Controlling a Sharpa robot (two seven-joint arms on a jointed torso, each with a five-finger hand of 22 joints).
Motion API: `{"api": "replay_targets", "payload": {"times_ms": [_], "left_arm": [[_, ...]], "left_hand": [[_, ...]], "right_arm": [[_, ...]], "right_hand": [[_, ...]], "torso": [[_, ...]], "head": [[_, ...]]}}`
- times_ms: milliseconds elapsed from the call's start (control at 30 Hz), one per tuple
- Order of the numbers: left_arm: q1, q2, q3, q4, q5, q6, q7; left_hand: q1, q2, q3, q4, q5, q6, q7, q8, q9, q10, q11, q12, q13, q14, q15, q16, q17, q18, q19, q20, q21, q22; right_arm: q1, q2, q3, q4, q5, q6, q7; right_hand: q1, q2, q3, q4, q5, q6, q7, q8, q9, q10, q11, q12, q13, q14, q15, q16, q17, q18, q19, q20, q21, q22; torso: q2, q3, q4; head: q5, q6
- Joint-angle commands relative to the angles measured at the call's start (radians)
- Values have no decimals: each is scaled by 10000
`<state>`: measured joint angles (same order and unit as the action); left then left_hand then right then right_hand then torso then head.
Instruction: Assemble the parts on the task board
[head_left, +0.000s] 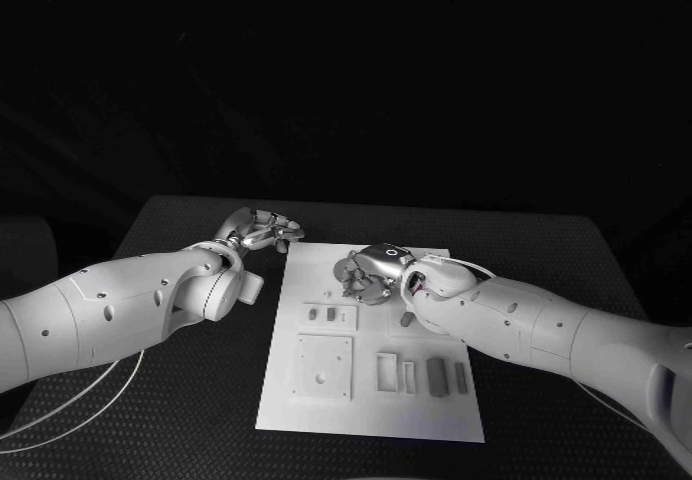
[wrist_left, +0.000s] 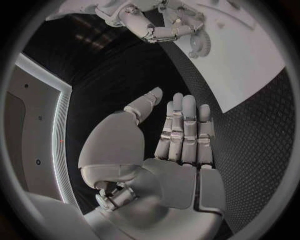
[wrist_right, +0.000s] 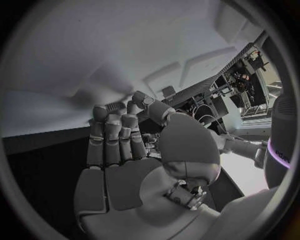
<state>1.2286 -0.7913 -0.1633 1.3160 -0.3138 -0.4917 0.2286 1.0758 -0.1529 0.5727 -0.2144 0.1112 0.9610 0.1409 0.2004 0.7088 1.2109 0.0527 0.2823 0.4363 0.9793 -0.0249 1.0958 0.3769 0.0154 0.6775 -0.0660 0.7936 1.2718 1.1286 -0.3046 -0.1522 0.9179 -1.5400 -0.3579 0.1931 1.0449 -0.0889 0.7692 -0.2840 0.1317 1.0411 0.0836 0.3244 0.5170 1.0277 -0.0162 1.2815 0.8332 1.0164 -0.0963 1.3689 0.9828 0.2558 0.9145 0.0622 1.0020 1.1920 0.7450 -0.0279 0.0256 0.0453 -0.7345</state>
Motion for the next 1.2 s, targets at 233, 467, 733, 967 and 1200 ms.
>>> {"api": "replay_targets", "payload": {"times_ms": [233, 467, 733, 967, 1200], "left_arm": [[14, -36, 8, 15, -567, 1555, -852], [16, -27, 8, 47, -768, 2577, -1739], [19, 38, 8, 58, -9, 3153, -2028], [20, 121, 7, 12, 344, 3234, -2201], [20, 213, 1, 13, 384, 3418, -2312]], "left_hand": [[-431, -85, -108, 414, -186, -55, -28, -20, -109, 205, -42, -53, 76, 79, -6, -45, 13, -154, 93, -488, -98, 9], [-1543, -405, -407, 1308, -621, -59, -29, -9, -216, 219, -45, -123, 125, 47, 0, -62, 29, -152, 75, -490, -174, 7], [-1858, -1122, -47, 2227, -636, -683, 265, -311, -476, -497, 350, -806, -119, -467, 282, -613, -188, -154, -296, -307, -398, 13], [-665, -671, -2, 1434, -609, -784, 267, -276, -564, -1003, 611, -1519, -595, -446, 438, -1074, -372, -81, -393, -149, -428, 81], [-546, -138, -373, 804, -607, -598, 213, -111, -735, -551, 573, -1782, -1008, -166, 452, -1415, -436, -71, -287, -106, -552, 27]], "right_arm": [[157, -365, 141, 609, 857, -342, -19], [250, -641, 348, 1061, 1106, -399, -78], [343, -850, 604, 1532, 1171, -446, -139], [379, -880, 830, 1698, 1249, -468, -185], [393, -902, 849, 1814, 1270, -490, -188]], "right_hand": [[-100, 48, 84, -11, 4, 153, 80, 31, 87, 82, -4, -53, 14, 13, -80, -22, -6, 60, 85, -9, -30, 19], [-112, 37, 92, -13, 15, 157, 77, 33, 92, 90, -7, -51, 16, 18, -81, -20, -6, 60, 90, -11, -26, 21], [-118, 28, 101, -18, 6, 165, 73, 37, 99, 99, -11, -50, 19, 23, -84, -18, -7, 60, 97, -14, -21, 24], [-120, 25, 109, -19, -4, 170, 70, 39, 103, 105, -14, -49, 21, 27, -85, -17, -8, 60, 101, -17, -19, 25], [-121, 24, 115, -20, -5, 172, 69, 40, 106, 110, -16, -48, 23, 30, -86, -15, -8, 60, 104, -19, -17, 26]], "torso": [[4, 2, -7], [4, 7, -18], [-3, -1, -16], [-14, 1, -13], [-8, -2, -2]], "head": [[-36, 54], [-44, 118], [-48, 197], [-100, 239], [-92, 279]]}}
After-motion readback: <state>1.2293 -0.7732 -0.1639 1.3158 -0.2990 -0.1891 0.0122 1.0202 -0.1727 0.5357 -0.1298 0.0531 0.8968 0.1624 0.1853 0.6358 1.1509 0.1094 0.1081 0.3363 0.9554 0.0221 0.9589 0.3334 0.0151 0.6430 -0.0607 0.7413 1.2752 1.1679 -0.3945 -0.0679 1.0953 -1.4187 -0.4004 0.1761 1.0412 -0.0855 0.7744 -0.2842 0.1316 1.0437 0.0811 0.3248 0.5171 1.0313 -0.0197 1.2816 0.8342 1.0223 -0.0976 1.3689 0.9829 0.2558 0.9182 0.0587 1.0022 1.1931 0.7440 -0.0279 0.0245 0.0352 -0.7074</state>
